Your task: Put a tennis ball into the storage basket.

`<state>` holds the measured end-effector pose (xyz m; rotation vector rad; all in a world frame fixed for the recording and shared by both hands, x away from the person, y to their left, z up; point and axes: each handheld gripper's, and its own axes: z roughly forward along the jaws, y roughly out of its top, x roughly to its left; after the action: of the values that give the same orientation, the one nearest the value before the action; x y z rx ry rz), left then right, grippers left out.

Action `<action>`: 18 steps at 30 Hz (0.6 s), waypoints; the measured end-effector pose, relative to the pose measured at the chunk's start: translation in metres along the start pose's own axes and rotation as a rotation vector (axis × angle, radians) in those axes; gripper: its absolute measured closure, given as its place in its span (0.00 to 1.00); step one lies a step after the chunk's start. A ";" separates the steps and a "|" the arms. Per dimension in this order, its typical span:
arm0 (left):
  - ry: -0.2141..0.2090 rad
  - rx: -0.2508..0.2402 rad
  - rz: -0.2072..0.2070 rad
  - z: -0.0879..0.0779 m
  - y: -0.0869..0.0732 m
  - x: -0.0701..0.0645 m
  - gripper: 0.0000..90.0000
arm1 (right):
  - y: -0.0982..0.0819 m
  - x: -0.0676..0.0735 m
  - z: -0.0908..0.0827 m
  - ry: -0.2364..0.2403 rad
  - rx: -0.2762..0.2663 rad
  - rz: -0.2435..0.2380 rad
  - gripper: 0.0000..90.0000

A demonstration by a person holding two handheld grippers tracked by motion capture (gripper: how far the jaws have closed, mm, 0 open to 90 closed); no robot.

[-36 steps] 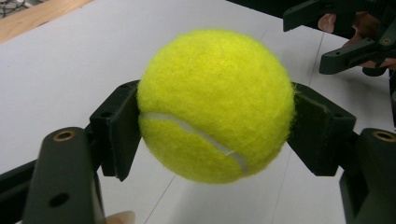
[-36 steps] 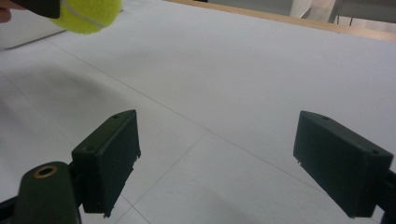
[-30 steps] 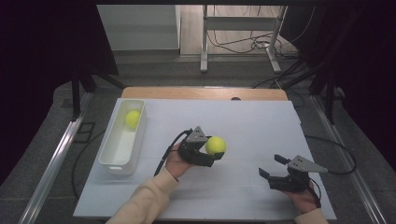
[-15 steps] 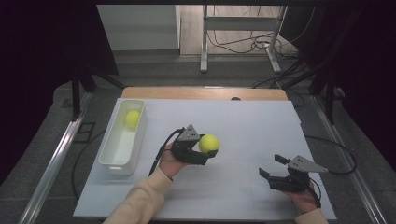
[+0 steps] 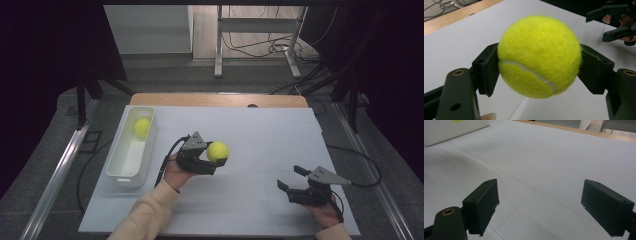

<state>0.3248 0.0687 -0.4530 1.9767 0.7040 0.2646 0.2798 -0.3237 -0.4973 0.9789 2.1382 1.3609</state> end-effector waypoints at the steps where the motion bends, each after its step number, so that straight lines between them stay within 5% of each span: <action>1: 0.004 -0.002 -0.003 -0.001 0.000 0.001 0.29 | 0.000 0.000 0.000 0.000 0.000 0.000 0.17; 18: 0.036 -0.024 -0.027 -0.016 -0.002 0.010 0.29 | 0.000 0.000 0.000 0.001 0.000 -0.002 0.17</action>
<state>0.3245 0.0865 -0.4481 1.9428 0.7473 0.2917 0.2797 -0.3234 -0.4973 0.9763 2.1396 1.3610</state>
